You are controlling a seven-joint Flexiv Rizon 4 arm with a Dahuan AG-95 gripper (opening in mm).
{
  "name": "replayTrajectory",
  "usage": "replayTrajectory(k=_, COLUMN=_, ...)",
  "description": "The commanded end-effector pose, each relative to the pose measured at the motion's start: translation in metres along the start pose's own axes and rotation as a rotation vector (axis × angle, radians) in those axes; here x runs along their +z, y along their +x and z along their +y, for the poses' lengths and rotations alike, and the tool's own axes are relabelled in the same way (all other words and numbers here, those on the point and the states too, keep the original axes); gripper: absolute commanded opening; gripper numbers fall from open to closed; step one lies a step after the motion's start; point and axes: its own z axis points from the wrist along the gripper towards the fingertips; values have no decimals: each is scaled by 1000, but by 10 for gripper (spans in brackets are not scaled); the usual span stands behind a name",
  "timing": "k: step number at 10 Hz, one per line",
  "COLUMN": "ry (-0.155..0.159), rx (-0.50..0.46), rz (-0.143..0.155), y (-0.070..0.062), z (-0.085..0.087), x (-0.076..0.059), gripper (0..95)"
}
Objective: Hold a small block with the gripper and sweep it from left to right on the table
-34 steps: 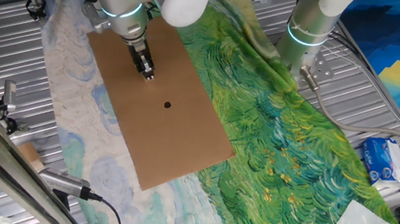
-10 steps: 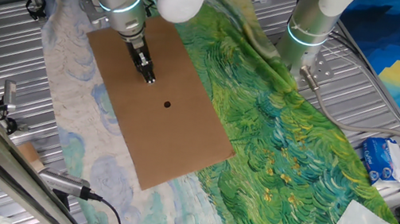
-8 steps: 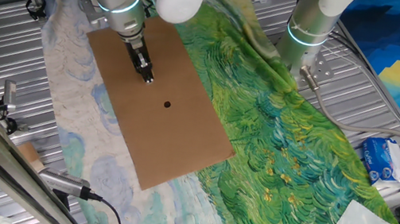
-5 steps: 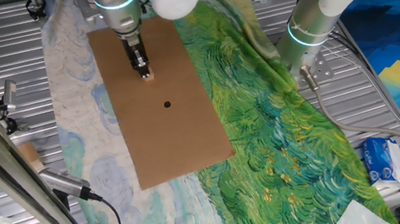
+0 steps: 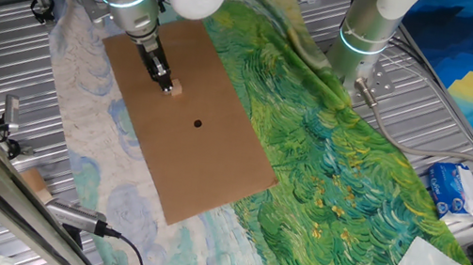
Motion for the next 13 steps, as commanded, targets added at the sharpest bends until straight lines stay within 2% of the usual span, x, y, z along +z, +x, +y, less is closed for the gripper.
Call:
replayTrajectory(k=1, ry=-3, rx=-3, rz=9, y=-1, z=1, x=-4, gripper=760)
replayTrajectory(k=3, ry=-5, rx=1, rz=12, y=-2, z=1, x=-6, gripper=760)
replayTrajectory(k=7, ry=-5, rx=27, rz=14, y=-8, z=2, x=-4, gripper=0)
replayTrajectory(k=13, ry=-14, rx=32, rz=19, y=-11, z=0, x=1, gripper=0)
